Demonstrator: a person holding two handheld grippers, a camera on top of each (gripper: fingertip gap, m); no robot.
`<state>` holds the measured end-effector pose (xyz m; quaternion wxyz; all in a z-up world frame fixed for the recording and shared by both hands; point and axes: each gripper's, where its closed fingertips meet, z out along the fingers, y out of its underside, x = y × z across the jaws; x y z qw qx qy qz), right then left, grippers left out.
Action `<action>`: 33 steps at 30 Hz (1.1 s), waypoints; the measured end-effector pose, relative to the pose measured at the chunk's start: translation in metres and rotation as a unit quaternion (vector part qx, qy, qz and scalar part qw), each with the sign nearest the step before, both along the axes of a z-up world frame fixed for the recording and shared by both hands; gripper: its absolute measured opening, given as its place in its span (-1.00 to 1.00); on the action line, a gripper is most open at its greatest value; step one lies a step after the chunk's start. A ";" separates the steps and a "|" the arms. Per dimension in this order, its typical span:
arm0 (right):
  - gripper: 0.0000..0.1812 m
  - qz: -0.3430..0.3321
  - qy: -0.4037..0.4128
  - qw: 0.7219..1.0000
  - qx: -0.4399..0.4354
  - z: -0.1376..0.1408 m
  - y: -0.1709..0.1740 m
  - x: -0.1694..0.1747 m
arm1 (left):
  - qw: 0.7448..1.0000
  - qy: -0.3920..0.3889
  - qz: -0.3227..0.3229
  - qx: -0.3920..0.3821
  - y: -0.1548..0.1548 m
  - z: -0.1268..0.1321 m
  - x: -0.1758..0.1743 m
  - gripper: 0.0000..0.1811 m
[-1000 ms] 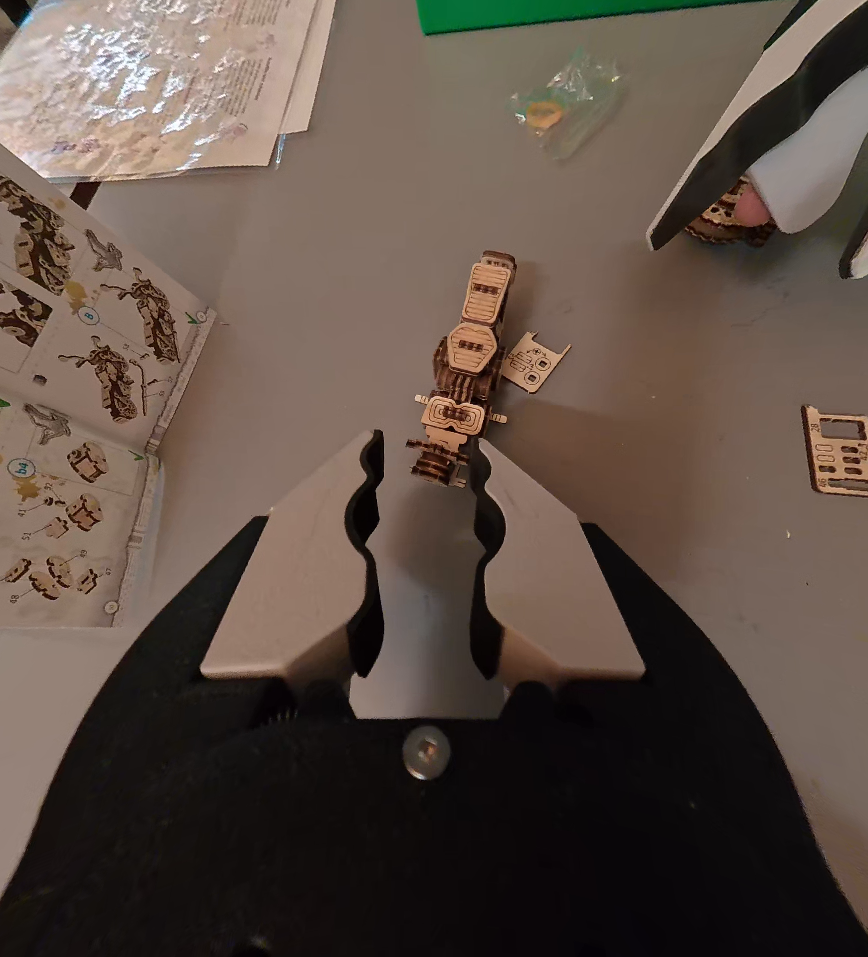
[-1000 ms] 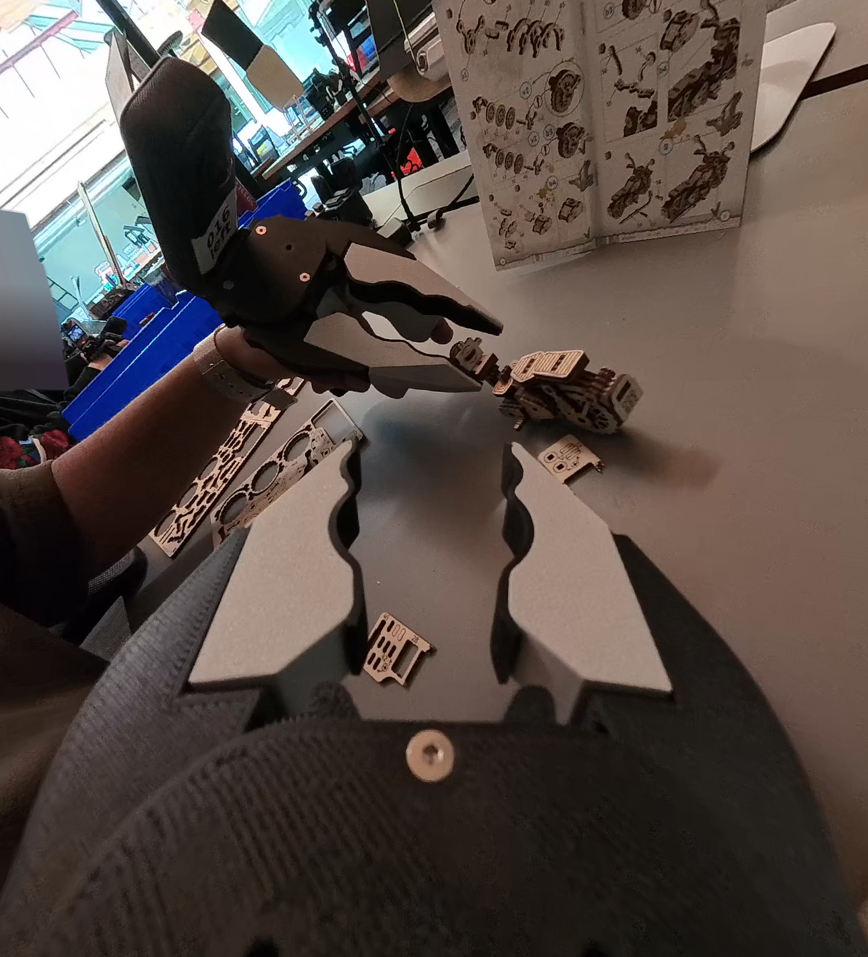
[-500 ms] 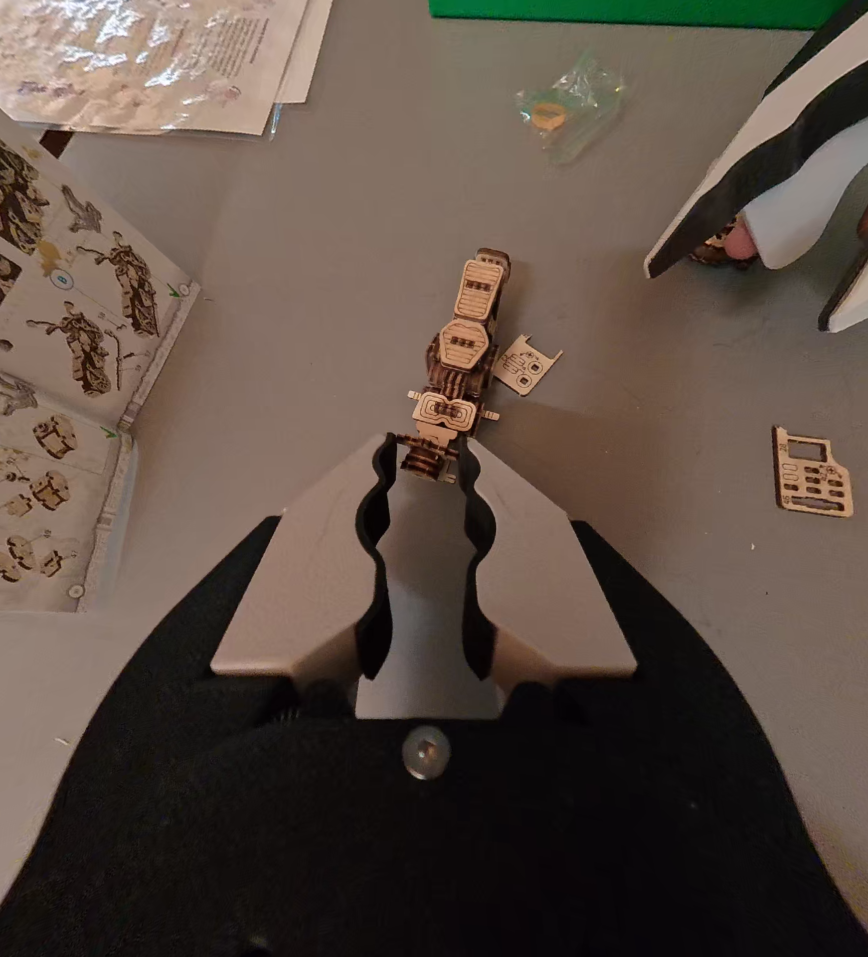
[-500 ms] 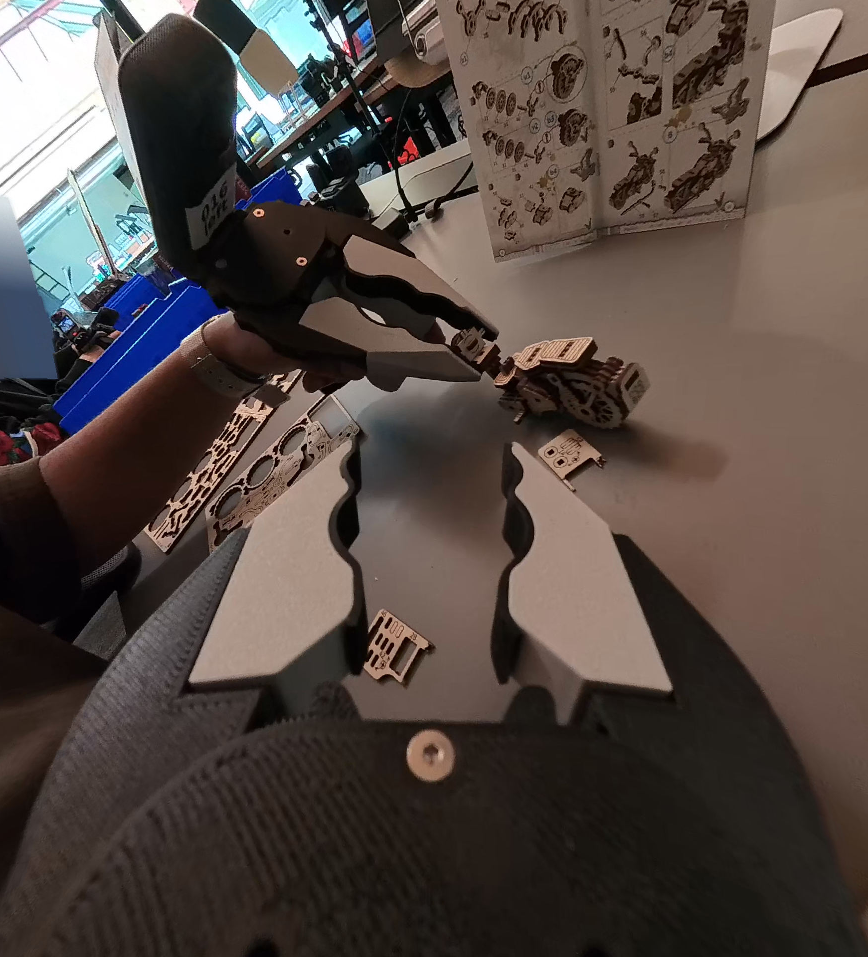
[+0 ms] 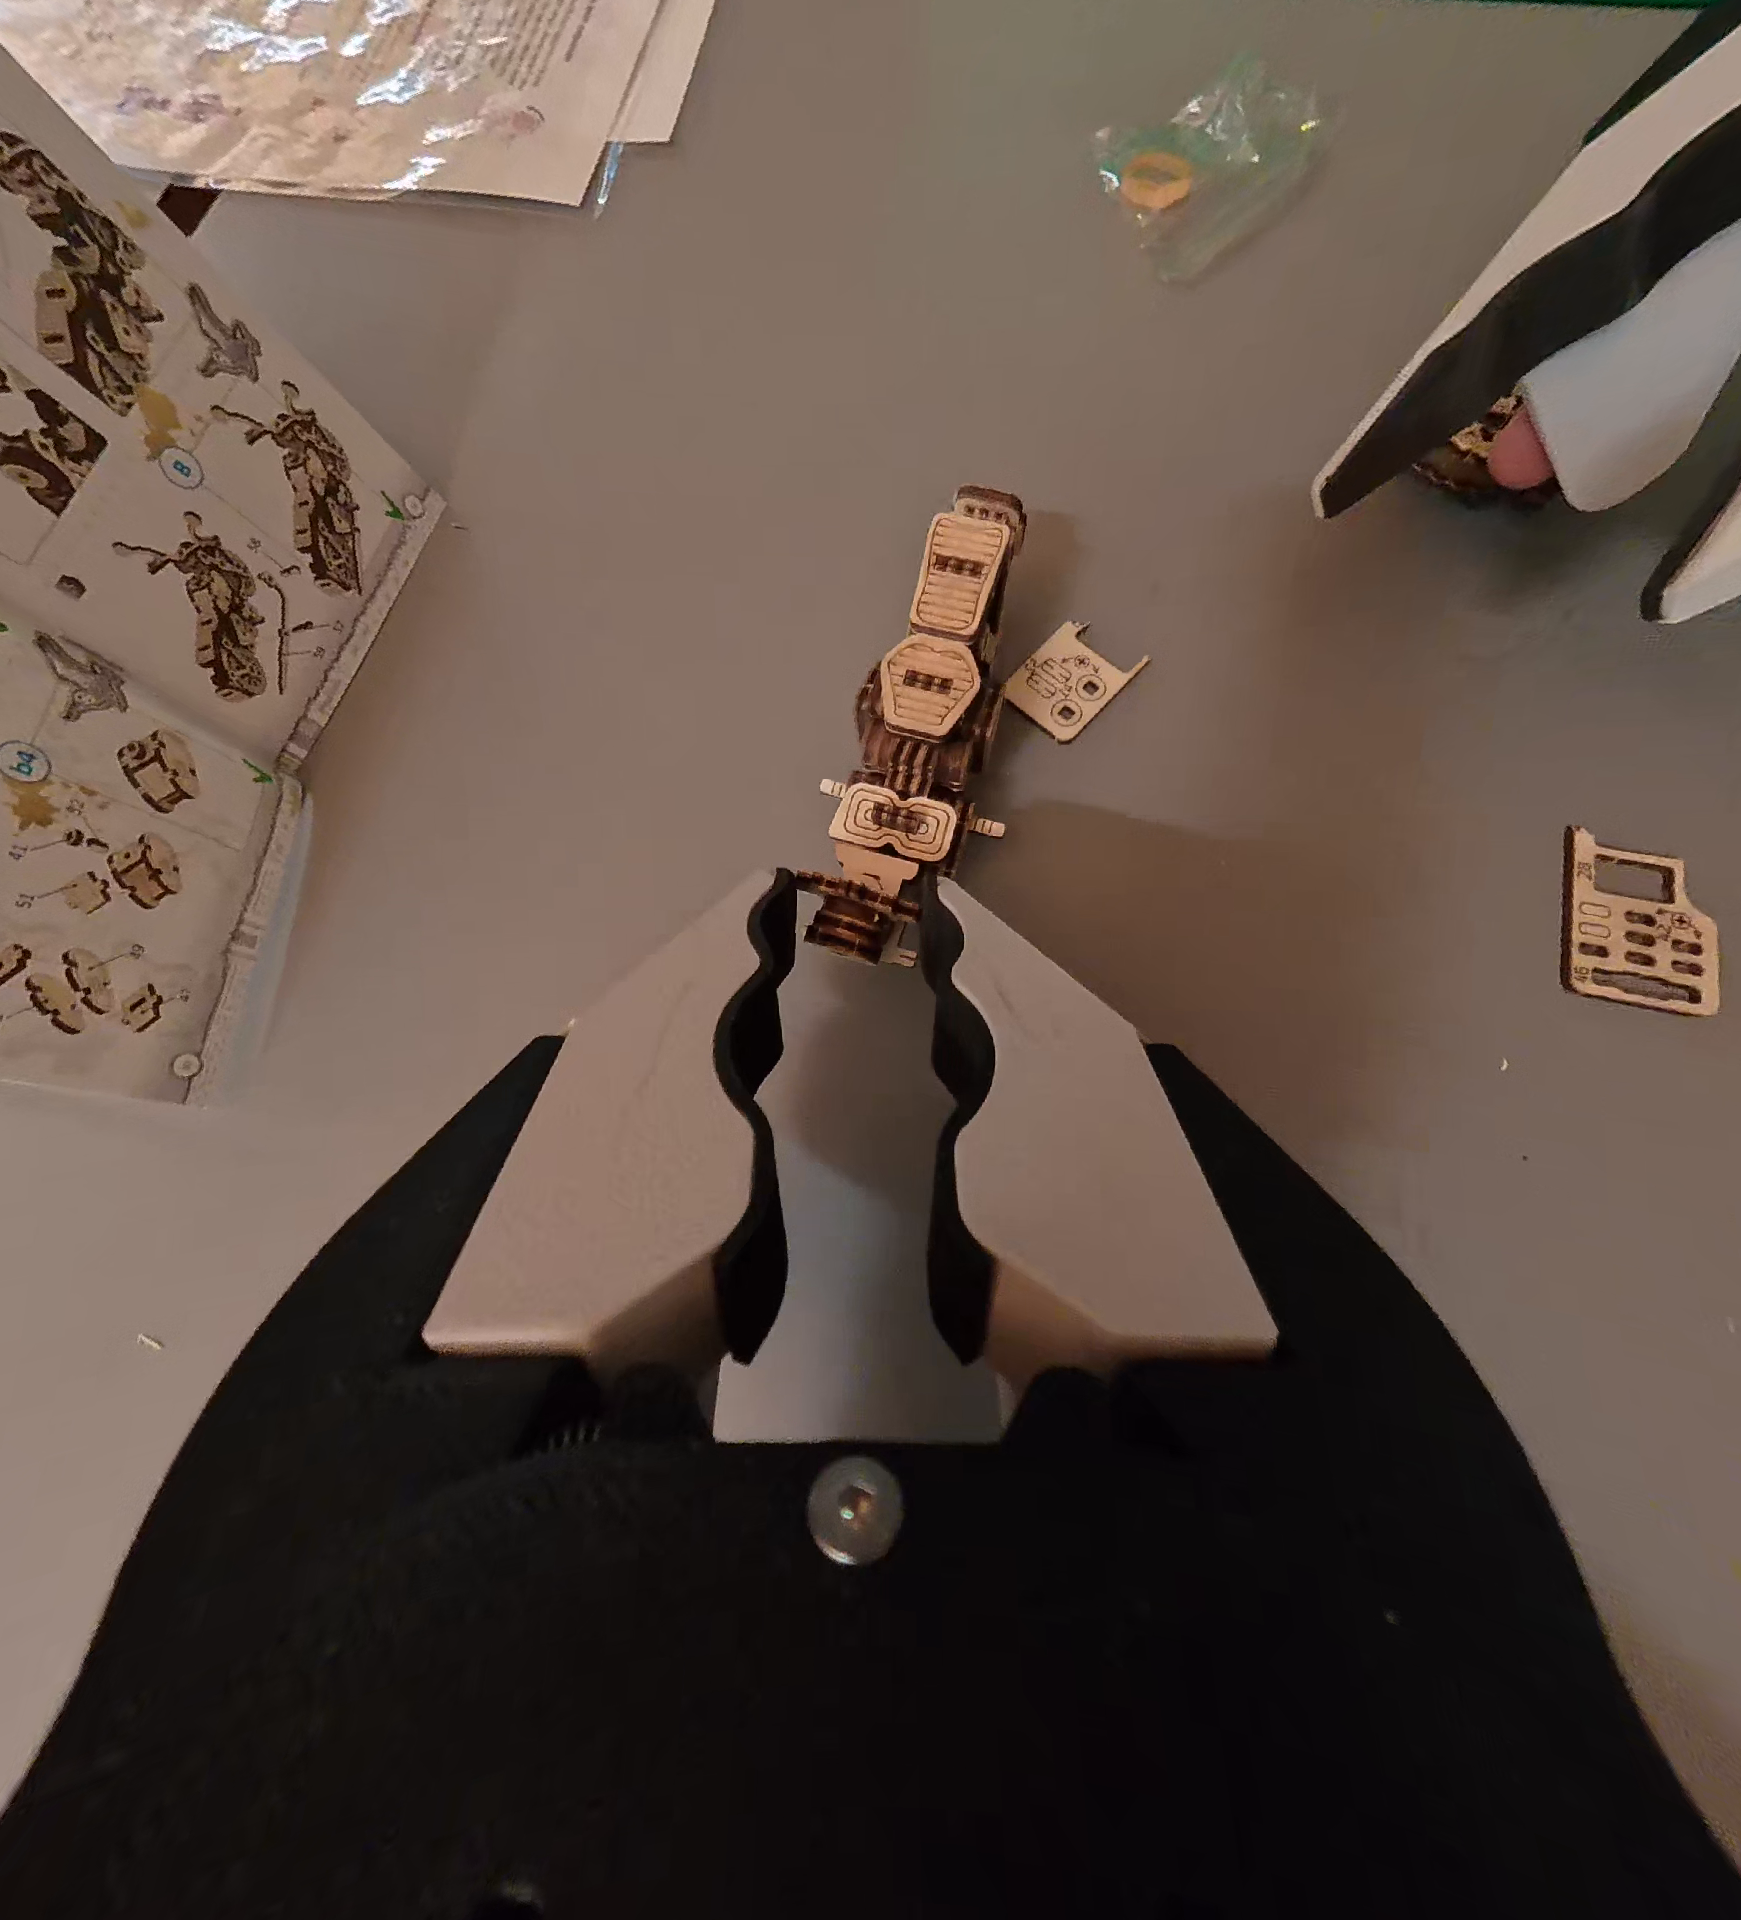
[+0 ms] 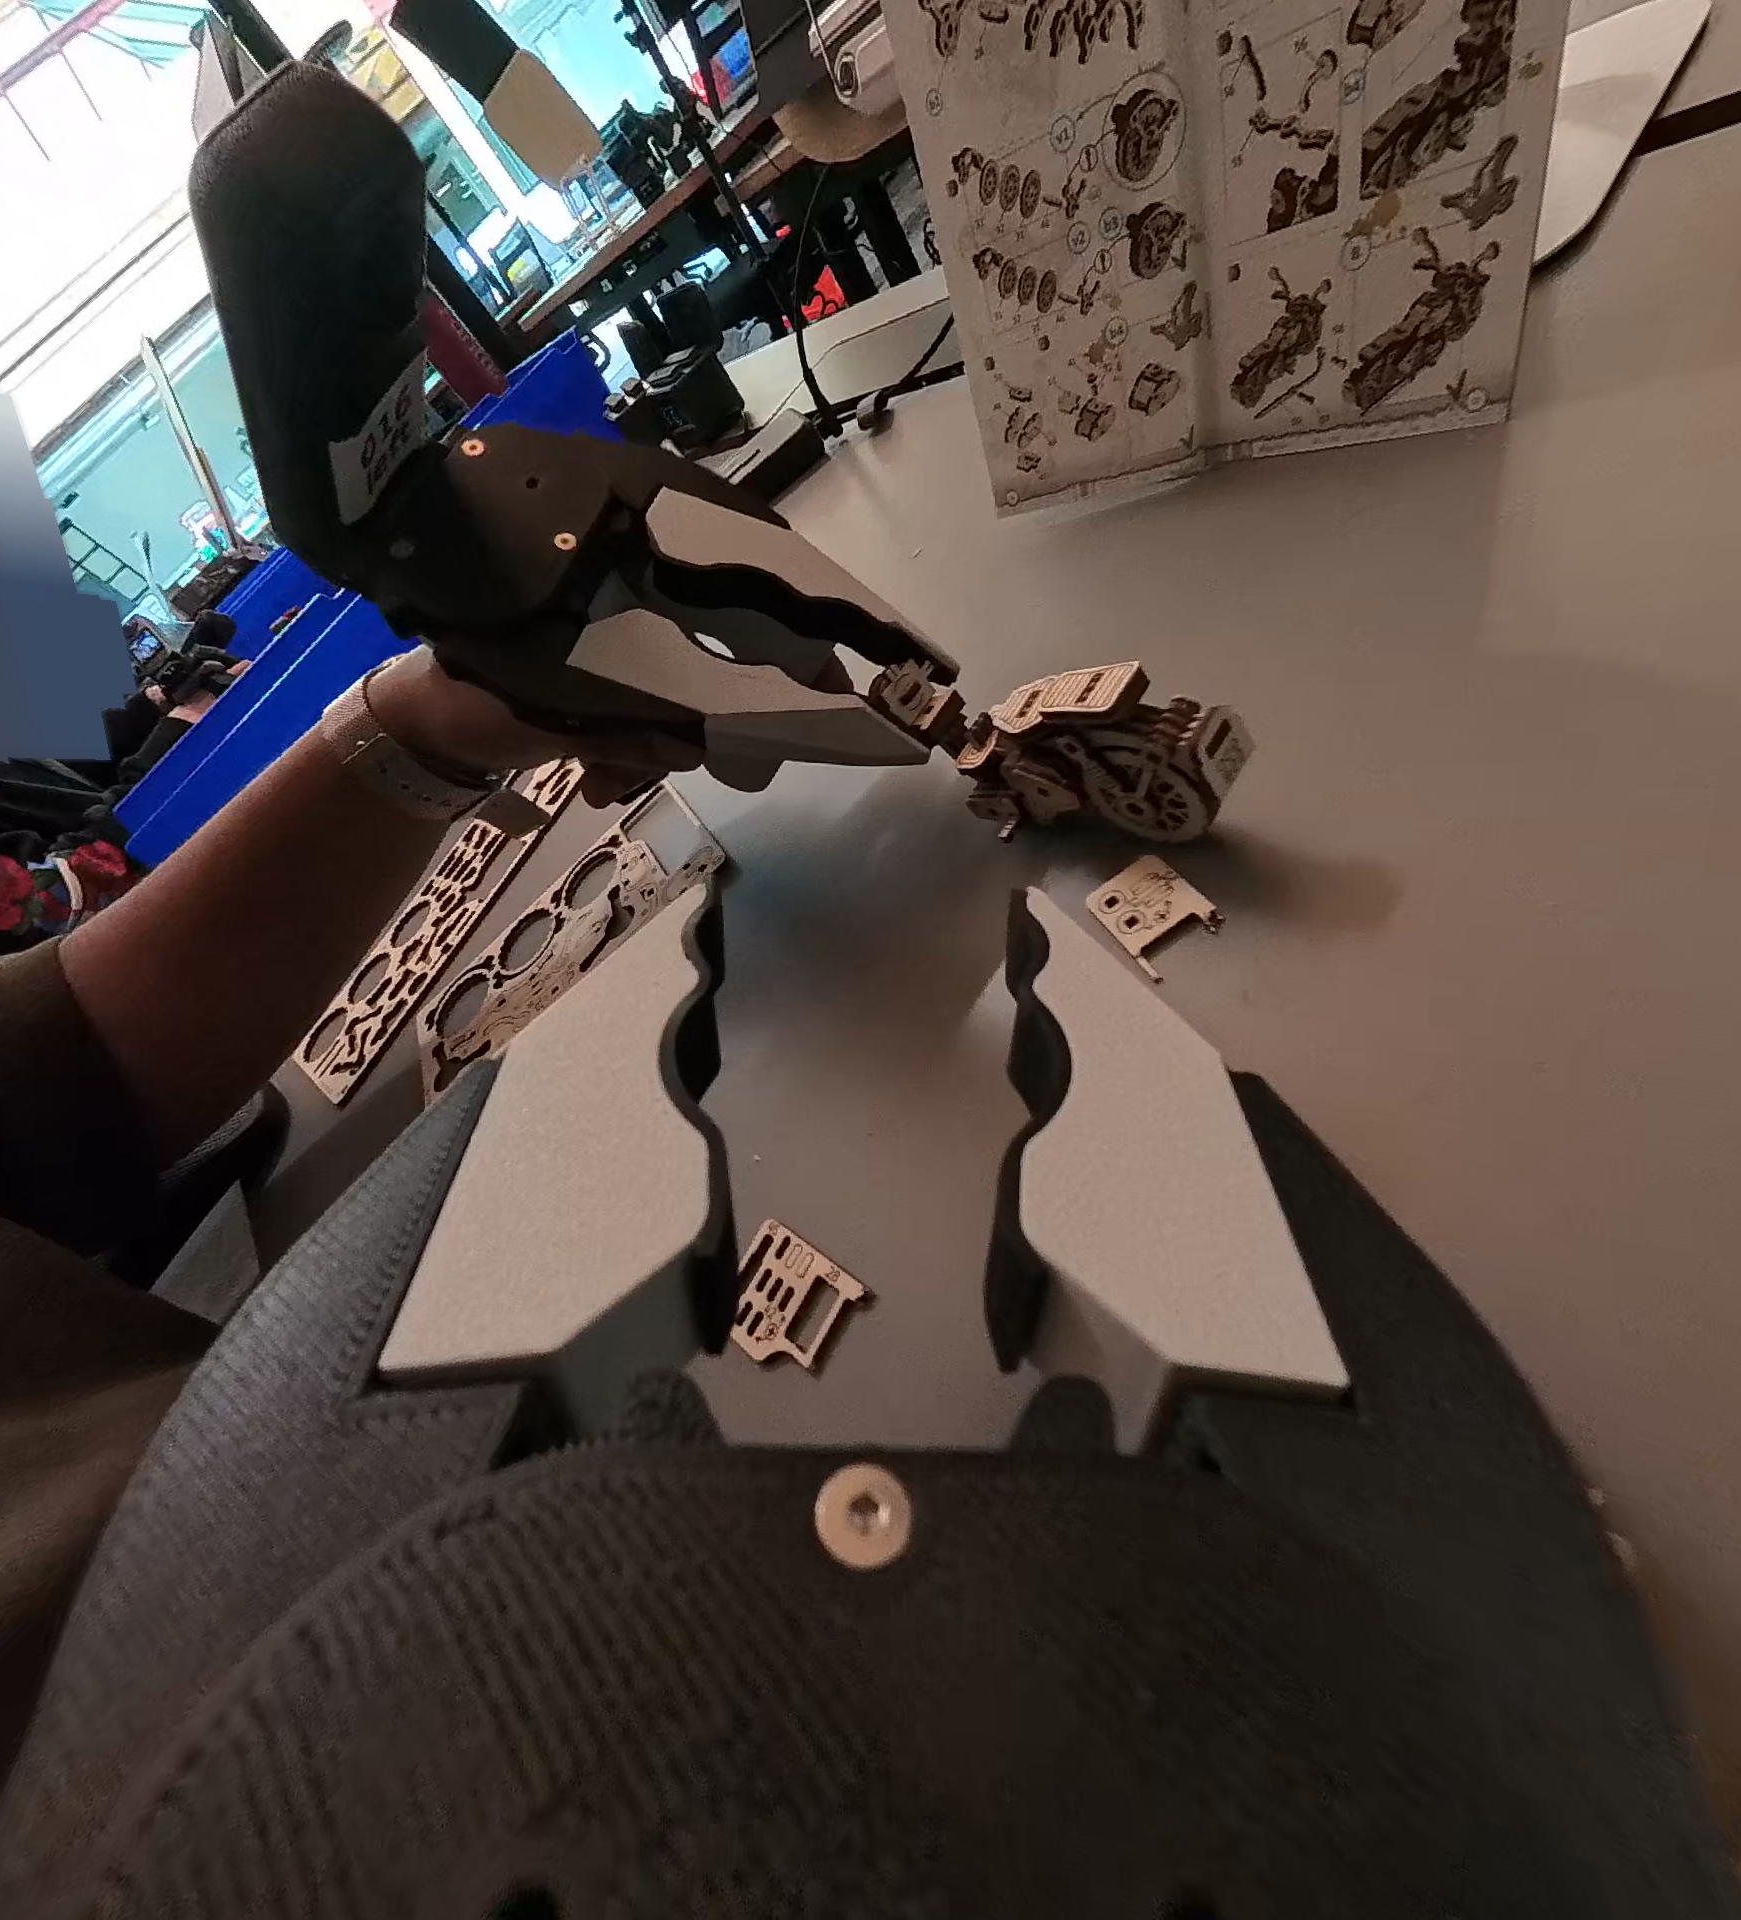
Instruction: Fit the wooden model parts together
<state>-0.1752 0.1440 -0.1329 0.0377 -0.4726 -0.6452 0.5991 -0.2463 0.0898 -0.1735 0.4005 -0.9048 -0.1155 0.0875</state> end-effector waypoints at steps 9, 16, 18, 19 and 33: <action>-0.41 0.001 0.000 1.000 0.002 -0.001 -0.001 0.000 | 1.000 0.001 0.004 0.006 0.000 0.000 -0.001 -0.67; -0.41 0.002 0.000 1.000 0.004 -0.001 -0.002 0.000 | 1.000 0.002 0.006 0.011 -0.001 0.003 -0.001 -0.64; -0.41 0.003 0.000 1.000 0.004 -0.002 -0.002 0.000 | 1.000 0.002 0.006 0.010 -0.001 0.003 -0.001 -0.64; -0.41 0.003 0.000 1.000 0.004 -0.002 -0.002 0.001 | 1.000 0.003 0.006 0.010 -0.001 0.004 -0.001 -0.64; -0.37 -0.123 0.059 0.990 0.044 0.048 0.092 0.007 | 0.984 -0.055 0.049 0.160 -0.005 0.063 0.034 -0.46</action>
